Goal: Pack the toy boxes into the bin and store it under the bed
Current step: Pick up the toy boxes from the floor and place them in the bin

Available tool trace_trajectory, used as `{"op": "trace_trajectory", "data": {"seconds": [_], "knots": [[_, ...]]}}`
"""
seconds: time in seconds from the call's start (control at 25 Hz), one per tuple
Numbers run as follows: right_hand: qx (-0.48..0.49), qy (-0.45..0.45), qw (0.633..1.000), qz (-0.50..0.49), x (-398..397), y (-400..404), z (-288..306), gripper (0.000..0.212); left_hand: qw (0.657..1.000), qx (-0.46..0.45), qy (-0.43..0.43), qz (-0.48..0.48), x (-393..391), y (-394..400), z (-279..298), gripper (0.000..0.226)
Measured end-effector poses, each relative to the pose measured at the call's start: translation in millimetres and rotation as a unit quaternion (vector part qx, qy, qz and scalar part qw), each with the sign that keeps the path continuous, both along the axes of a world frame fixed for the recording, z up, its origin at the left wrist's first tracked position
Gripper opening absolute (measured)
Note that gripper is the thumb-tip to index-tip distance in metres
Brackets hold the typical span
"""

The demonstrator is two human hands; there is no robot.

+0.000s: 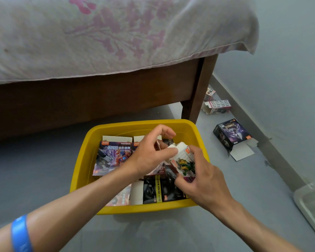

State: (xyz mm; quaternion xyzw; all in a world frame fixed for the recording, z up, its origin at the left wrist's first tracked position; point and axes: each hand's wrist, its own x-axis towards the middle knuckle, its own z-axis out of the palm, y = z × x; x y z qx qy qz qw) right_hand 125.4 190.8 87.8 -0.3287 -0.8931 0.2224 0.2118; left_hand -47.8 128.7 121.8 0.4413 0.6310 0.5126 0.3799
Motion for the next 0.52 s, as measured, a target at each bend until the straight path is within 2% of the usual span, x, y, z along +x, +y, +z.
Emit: {"op": "trace_trajectory", "data": {"seconds": [0.04, 0.12, 0.16, 0.2, 0.24, 0.32, 0.36, 0.44, 0.52], "knots": [[0.006, -0.005, 1.0, 0.012, -0.4, -2.1, -1.6, 0.066, 0.996, -0.039, 0.074, -0.027, 2.2, 4.7, -1.6, 0.027], [-0.007, -0.002, 1.0, 0.03, -0.5, -4.6, -4.1, 0.068, 0.961, -0.104, 0.24, -0.087, 7.8, 14.2, -10.1, 0.042], [-0.015, 0.004, 0.999, 0.032, -0.4, -4.6, -5.2, 0.07, 0.951, -0.12, 0.262, -0.113, 10.4, 16.7, -13.5, 0.049], [-0.027, 0.01, 0.999, 0.028, 0.1, -4.3, -6.1, 0.074, 0.955, -0.122, 0.237, -0.128, 12.1, 17.5, -16.2, 0.053], [-0.045, 0.015, 0.999, 0.019, -0.1, -2.7, -6.3, 0.077, 0.971, -0.112, 0.173, -0.118, 12.7, 16.4, -18.9, 0.054], [-0.068, -0.003, 0.998, 0.012, -3.4, 3.6, -2.1, 0.077, 0.997, -0.067, 0.014, -0.019, 13.1, 11.6, -25.4, 0.042], [-0.066, -0.027, 0.997, 0.027, -6.9, 6.7, 0.5, 0.074, 0.997, -0.052, -0.045, 0.029, 13.7, 9.7, -27.4, 0.031], [-0.078, -0.076, 0.992, 0.067, -14.6, 10.6, 3.1, 0.068, 0.994, -0.062, -0.077, 0.037, 11.2, 10.2, -31.2, 0.019], [-0.071, -0.123, 0.988, 0.067, -18.7, 17.4, 0.9, 0.063, 0.994, -0.076, -0.068, -0.034, 2.9, 9.0, -32.0, 0.031]]}}
